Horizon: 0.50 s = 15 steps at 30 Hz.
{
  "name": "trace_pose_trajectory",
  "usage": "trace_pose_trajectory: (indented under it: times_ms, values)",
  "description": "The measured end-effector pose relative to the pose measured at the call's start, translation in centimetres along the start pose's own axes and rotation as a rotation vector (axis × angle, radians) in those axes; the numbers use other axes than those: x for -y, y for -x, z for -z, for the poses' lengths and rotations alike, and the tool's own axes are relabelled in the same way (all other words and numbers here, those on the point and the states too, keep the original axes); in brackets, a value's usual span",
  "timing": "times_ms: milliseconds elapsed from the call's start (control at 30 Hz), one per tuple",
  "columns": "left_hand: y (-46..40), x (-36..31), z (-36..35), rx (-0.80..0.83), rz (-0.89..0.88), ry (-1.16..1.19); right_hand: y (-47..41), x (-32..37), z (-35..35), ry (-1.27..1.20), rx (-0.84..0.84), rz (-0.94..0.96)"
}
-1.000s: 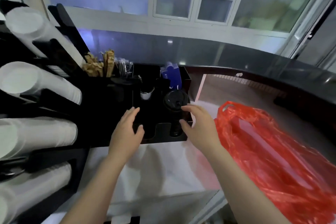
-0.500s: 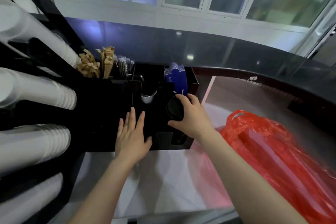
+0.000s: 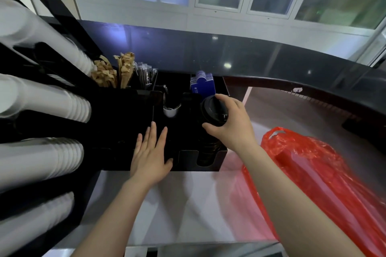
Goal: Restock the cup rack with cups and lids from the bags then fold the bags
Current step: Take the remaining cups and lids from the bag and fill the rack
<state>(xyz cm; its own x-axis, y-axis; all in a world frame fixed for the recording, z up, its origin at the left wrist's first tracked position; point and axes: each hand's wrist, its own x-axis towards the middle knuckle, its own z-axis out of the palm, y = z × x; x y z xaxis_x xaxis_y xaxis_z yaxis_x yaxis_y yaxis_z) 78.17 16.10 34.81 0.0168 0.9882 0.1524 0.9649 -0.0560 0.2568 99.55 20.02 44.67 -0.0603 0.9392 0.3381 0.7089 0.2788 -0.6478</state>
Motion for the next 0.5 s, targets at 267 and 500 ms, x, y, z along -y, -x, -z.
trace_pose_trajectory:
  times_ms: [267,500]
  values:
    - [1.5,1.0,0.9,-0.077,-0.014,0.236,1.5,4.2,-0.8,-0.121,0.001,0.186]
    - [2.4,3.0,1.7,-0.098,0.055,0.212,2.4,4.6,-7.2,0.125,0.258,0.203]
